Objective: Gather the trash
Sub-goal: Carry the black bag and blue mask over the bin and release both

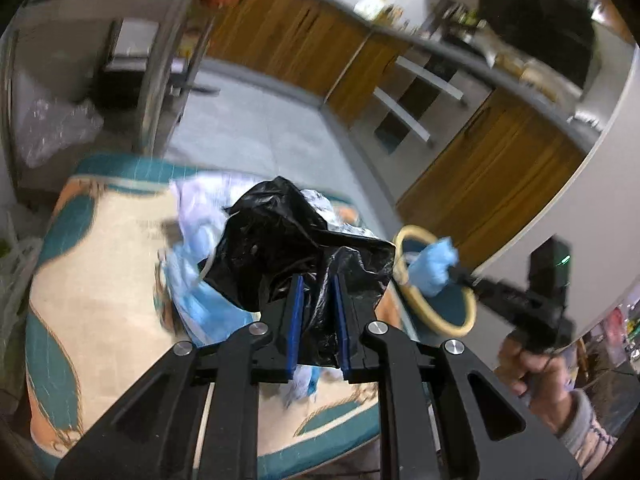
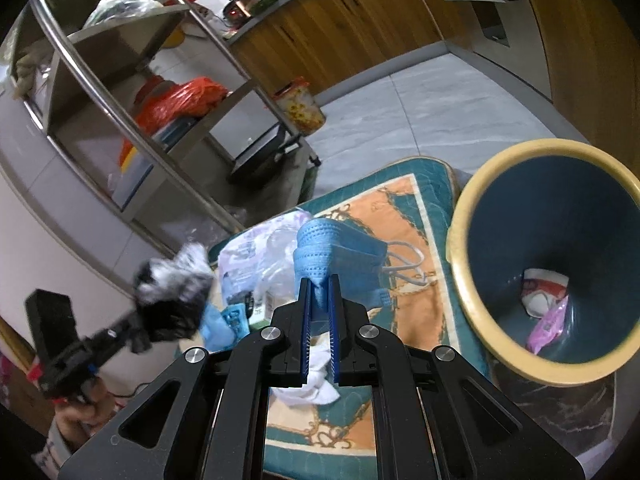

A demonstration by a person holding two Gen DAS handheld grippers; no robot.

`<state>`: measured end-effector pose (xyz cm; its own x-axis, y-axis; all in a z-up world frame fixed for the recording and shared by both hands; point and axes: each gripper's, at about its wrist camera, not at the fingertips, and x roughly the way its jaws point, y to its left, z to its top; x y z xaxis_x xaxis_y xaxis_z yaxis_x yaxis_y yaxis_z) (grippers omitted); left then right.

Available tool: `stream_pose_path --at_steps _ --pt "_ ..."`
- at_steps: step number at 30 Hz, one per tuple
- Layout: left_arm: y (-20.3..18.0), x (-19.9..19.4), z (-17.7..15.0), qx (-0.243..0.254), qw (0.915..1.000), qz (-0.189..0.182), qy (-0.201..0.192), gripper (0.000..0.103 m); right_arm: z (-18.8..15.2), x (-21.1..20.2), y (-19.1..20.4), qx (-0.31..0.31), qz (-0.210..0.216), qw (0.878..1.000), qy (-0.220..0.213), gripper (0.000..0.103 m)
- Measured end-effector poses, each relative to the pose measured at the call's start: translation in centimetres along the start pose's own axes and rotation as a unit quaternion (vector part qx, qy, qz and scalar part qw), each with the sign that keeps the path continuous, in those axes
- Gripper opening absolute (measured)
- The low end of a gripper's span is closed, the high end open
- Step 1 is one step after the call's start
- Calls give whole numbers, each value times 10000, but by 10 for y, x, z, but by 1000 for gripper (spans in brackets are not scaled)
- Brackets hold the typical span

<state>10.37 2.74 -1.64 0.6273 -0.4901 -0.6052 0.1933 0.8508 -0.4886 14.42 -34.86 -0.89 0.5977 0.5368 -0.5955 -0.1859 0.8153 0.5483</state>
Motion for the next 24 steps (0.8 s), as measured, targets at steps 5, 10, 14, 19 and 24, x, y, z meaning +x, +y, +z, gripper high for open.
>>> stream_pose_path --at_steps 5,10,14,19,24 --pt "-6 39 -25 209 9969 130 742 14 -1 1 2 -89 11 10000 17 9" --pt "-13 51 -34 202 9951 -104 963 7 -2 0 4 -162 -1 9999 6 9" --pt "-20 39 -28 355 9970 -110 675 6 -2 -2 1 -126 -15 9999 -18 9" --pt "-31 25 -18 480 9979 -117 416 3 -3 -4 0 -109 -29 9999 -38 9" --pt "-50 13 -2 657 9973 -270 203 2 -1 -8 -6 -13 -46 9999 -120 9"
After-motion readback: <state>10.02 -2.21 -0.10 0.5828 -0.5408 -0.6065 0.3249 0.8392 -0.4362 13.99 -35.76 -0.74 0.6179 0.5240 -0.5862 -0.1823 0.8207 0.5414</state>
